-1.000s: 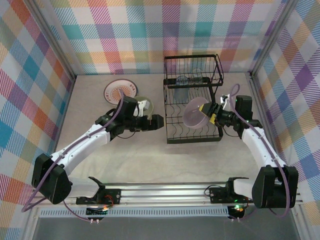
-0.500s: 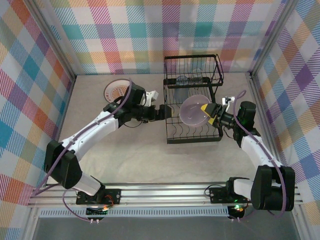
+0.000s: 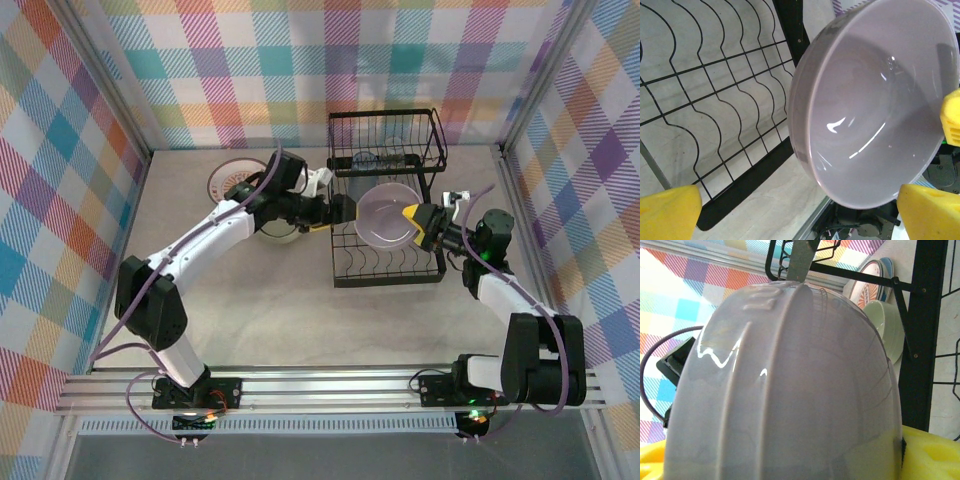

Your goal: Unload the mixed dishes from the dish rack

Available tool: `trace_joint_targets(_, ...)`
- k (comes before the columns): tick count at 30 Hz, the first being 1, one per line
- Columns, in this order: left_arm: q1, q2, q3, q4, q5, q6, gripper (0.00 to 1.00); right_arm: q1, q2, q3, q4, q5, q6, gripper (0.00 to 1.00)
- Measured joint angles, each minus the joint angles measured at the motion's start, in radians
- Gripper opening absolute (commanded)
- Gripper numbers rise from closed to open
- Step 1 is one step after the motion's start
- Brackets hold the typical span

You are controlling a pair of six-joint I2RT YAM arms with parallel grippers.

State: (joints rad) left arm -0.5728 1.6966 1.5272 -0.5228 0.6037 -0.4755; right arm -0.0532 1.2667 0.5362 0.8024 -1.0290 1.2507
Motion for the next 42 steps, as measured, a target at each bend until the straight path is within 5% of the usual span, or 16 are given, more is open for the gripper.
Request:
trace_joint_targets(26,-0.058,0.181,0.225,-0.108,-0.026,0.038,0.44,0.000,-0.016,0.000,0.089,-0.035,0.067,0.00)
trace_joint_targets(36,-0.081,0.185,0.235,-0.107,-0.068,0.019,0.02,0.002,-0.016,-0.003,0.068,-0.039,0.048,0.00)
trace_joint_targets(42,-0.092,0.185,0.235,-0.112,-0.104,-0.007,0.00,0.001,-0.020,-0.004,0.037,-0.037,0.019,0.00)
